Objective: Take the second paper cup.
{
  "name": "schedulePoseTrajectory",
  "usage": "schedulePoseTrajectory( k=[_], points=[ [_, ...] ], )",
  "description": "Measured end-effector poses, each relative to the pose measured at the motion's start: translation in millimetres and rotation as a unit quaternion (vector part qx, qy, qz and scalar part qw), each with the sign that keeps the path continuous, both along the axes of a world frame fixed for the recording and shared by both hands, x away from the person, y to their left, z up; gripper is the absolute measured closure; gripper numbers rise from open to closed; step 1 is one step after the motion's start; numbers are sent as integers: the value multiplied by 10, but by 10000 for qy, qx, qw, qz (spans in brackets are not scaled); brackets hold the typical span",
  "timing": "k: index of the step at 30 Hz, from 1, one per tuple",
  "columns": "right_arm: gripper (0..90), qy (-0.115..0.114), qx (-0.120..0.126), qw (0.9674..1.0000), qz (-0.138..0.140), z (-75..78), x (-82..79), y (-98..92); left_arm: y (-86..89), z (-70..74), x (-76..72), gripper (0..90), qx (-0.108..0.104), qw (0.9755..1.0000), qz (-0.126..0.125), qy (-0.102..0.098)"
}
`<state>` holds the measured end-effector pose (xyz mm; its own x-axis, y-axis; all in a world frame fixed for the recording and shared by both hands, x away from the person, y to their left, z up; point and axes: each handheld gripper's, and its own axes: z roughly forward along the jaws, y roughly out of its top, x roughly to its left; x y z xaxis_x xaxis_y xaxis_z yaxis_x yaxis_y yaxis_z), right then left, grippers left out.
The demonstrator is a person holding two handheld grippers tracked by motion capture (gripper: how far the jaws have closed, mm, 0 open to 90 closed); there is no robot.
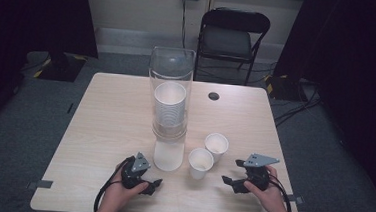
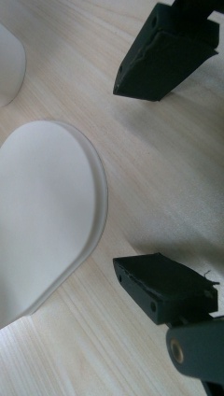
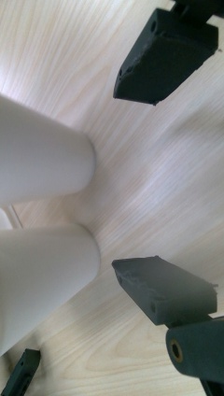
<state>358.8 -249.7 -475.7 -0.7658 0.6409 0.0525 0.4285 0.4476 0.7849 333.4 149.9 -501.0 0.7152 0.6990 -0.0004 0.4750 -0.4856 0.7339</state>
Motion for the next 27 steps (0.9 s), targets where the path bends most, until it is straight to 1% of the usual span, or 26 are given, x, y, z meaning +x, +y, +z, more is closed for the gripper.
schedulePoseTrajectory(
  k=[4, 6, 9, 13, 20, 26, 27],
  points=[
    [144, 22, -4, 10000, -97, -2, 0, -105, 0, 0, 1, 144, 2, 10000, -2, -3],
    [144, 51, 57, 9998, -161, -19, -3, -161, 0, 0, 1, 144, 2, 10000, -3, -2],
    [144, 103, 29, 9997, -231, -55, -9, -241, 0, 0, 1, 144, 1, 10000, -2, -1],
    [144, 99, 55, 9994, -312, -63, -11, -333, 0, 0, 0, 144, 2, 10000, -2, -2],
    [144, 93, -17, 9990, -433, -59, -26, -501, 0, 0, 0, 144, 1, 10000, -1, -1],
    [144, 168, -35, 9986, -507, -113, -66, -650, 0, 0, 0, 144, 3, 10000, -2, -3],
    [144, 140, -55, 9985, -527, -121, -72, -673, 0, 0, 0, 144, 1, 10000, -1, -3]
  ],
)
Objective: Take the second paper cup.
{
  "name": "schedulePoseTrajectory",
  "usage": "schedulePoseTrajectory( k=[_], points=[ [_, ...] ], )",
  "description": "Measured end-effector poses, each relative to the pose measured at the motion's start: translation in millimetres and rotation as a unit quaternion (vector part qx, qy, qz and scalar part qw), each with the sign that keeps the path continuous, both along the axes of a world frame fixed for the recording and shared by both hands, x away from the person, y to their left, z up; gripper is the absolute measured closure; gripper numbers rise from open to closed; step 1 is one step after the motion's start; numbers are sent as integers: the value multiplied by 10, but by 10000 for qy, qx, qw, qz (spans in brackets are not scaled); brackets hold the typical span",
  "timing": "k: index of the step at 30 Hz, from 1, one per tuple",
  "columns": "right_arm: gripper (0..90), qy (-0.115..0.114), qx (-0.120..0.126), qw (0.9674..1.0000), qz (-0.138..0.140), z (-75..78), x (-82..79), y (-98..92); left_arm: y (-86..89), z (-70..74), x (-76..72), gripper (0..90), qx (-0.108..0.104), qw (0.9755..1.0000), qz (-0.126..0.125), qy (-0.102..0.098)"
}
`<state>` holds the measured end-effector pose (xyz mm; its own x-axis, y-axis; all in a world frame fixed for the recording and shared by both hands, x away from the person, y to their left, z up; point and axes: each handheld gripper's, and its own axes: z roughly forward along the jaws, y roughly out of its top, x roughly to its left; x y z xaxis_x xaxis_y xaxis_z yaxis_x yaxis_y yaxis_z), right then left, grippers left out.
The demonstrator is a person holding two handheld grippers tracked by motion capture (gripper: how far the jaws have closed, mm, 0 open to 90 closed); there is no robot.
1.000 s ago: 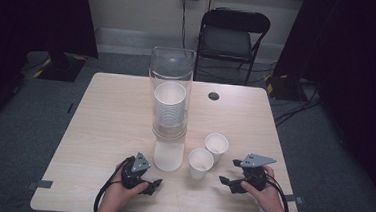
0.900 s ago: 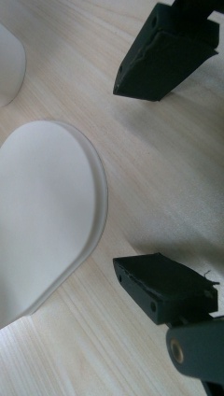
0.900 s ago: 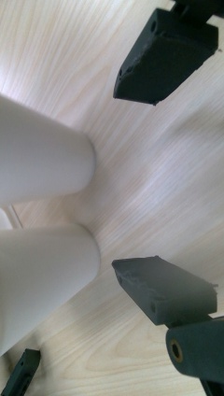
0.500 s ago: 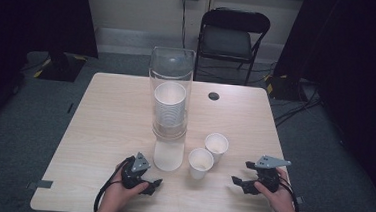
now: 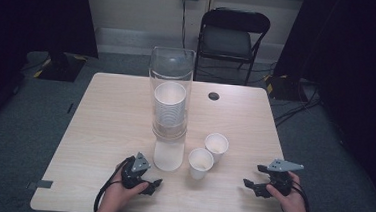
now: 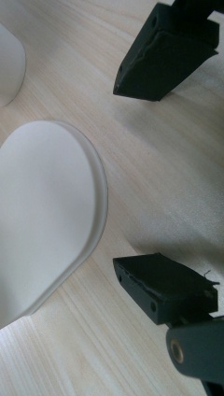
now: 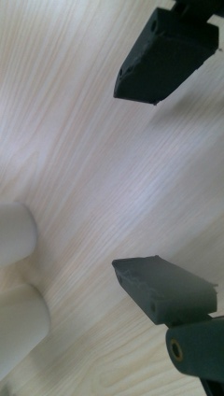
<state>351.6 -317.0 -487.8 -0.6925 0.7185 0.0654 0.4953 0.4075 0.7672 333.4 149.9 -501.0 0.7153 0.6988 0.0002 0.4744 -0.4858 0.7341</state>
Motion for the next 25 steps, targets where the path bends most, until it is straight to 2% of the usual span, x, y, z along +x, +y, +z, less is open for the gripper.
schedulePoseTrajectory(
  k=[8, 10, 12, 14, 25],
  points=[
    [144, -12, -72, 9998, -162, -42, -45, -181, 0, 0, 0, 144, 0, 10000, 0, 1],
    [146, -45, -197, 9996, -180, -66, -55, -199, 0, 0, 0, 144, 0, 10000, 0, 0],
    [141, 14, -328, 9994, -140, -100, -58, -205, 0, 0, 0, 144, 1, 10000, -2, 1],
    [139, -82, -444, 9989, -94, -116, -68, -200, 0, 0, 0, 144, 1, 10000, -1, 1],
    [137, -79, -461, 9989, -54, -117, -69, -206, -4, -3, -2, 144, -44, 10000, 27, 1]
  ],
)
